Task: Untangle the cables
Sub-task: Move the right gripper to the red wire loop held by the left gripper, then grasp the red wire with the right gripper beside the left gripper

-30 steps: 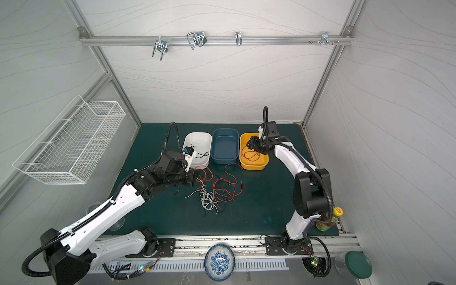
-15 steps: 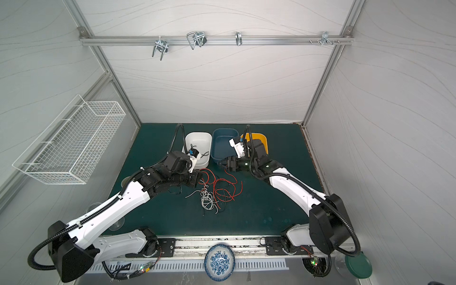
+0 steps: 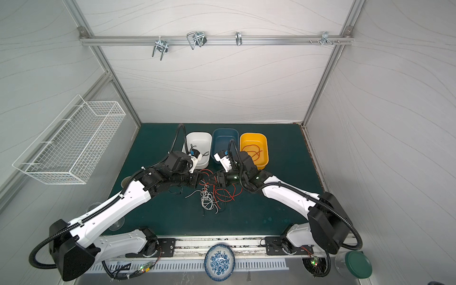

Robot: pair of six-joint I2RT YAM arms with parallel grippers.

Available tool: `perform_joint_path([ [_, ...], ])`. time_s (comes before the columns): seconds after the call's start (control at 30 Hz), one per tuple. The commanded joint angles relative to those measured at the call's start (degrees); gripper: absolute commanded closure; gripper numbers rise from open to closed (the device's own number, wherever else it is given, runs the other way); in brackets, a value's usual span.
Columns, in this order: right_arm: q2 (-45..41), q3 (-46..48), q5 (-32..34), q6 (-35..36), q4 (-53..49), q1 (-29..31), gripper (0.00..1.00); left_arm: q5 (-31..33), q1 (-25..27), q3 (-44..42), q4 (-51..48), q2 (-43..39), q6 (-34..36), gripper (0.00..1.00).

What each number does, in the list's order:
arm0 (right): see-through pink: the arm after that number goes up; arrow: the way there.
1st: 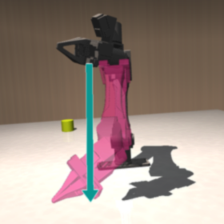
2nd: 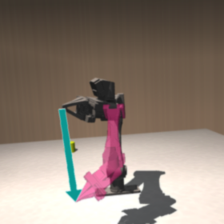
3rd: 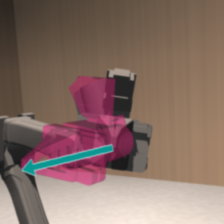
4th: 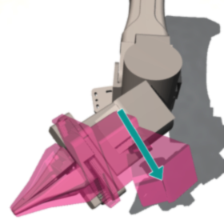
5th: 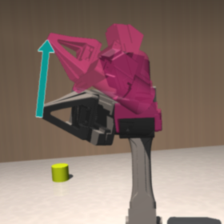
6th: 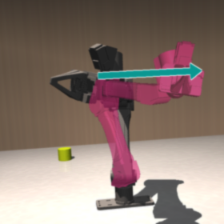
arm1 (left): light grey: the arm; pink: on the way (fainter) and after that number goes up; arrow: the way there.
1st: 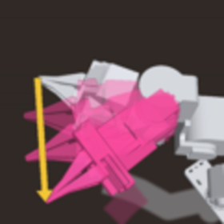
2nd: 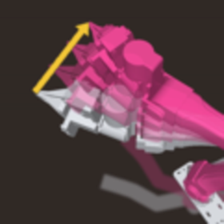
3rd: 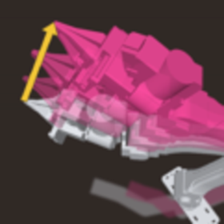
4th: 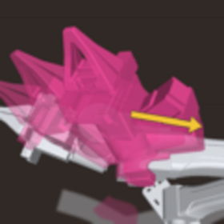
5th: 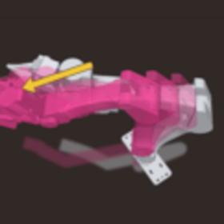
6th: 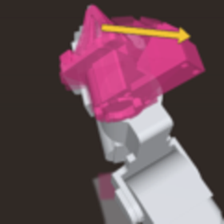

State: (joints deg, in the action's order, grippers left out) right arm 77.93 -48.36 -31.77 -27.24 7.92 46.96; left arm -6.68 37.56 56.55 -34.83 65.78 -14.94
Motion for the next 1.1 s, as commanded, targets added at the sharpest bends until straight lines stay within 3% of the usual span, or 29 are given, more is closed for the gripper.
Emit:
perform_joint_path([
  [0.0, 0.9, 0.1, 1.1, 0.4, 2.5, 1.2, 0.63, -0.6, 0.3, 2.3, 0.3, 0.2, 1.0, 0.99],
  [0.43, 1.7, -0.2, 5.9, 1.0, 0.3, 1.6, 1.0, -1.8, 0.3, 2.4, 0.5, -0.1, 1.3, 0.92],
  [0.8, 0.8, -0.8, 11.8, 0.9, -4.3, 0.1, 1.0, -3.5, 0.3, 1.9, 1.2, -1.8, 1.8, 0.71],
  [1.07, -4.6, 2.7, 10.7, -2.8, -5.0, -7.3, 1.0, -2.4, 0.3, 0.8, 2.2, -5.0, 2.0, 0.52],
])
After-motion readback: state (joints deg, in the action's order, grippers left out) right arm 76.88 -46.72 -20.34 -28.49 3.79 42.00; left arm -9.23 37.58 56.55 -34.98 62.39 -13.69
